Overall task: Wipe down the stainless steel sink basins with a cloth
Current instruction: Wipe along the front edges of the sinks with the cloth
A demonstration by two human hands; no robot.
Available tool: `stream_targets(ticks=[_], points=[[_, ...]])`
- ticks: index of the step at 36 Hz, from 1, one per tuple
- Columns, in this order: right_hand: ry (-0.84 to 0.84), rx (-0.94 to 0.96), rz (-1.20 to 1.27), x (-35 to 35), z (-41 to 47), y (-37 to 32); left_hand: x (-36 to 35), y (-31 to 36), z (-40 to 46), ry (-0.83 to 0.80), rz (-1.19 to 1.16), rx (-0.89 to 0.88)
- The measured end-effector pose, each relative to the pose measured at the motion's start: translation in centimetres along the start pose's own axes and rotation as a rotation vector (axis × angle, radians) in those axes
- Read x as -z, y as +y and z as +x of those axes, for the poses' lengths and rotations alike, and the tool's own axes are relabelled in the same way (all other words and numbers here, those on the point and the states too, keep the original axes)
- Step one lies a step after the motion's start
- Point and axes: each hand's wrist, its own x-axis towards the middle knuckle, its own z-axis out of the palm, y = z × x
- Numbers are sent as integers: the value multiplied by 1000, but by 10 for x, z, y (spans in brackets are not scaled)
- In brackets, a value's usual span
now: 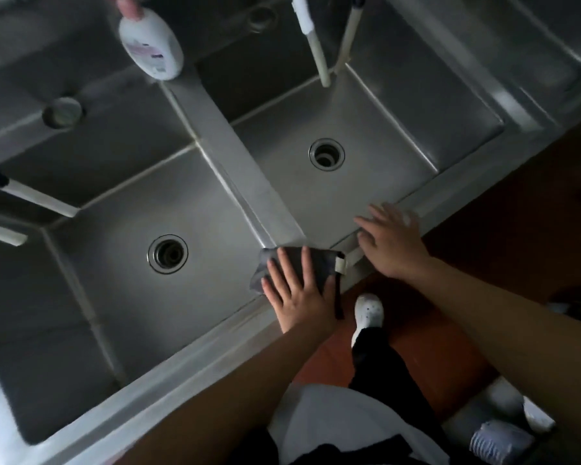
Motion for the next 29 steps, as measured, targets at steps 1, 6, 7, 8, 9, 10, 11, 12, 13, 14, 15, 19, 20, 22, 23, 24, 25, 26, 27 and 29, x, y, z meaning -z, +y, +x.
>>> stream_targets(ticks=[1,6,7,8,9,10,11,12,13,14,15,19,20,22,23,24,25,26,27,29], points=[[-32,31,-20,2,7,6,-4,10,5,-21,-31,84],[-131,244,-143,14,16,33,-12,58,45,-10,-155,527],[-160,290,-169,16,19,38,-10,65,57,6,-179,598],[-195,322,-187,20,23,42,-7,70,69,22,-202,655],[-229,336,-191,24,28,45,-3,73,81,27,-224,696],[-257,342,-185,27,34,47,2,74,93,16,-245,722],[-287,349,-178,31,40,47,8,72,103,-11,-265,738],[-319,356,-171,34,46,46,16,68,112,-49,-286,743],[-350,360,-160,37,51,44,24,62,118,-89,-313,732],[-373,363,-150,38,56,42,32,55,122,-120,-345,701],[-383,372,-151,39,61,41,38,45,122,-141,-363,653],[-374,385,-192,37,80,32,38,11,93,-165,-54,365],[-380,372,-194,36,84,32,33,7,88,-159,2,334],[-399,353,-206,32,90,31,23,7,91,-136,15,347],[-404,342,-207,30,93,31,21,8,99,-121,-7,371],[-405,328,-205,29,96,32,20,10,109,-102,-33,393],[-407,310,-205,27,98,32,21,12,122,-84,-51,409],[-413,291,-207,26,98,33,23,12,137,-65,-65,422],[-424,272,-212,25,99,33,27,11,152,-46,-83,433],[-444,228,-224,23,100,34,38,4,189,-18,-121,447]])
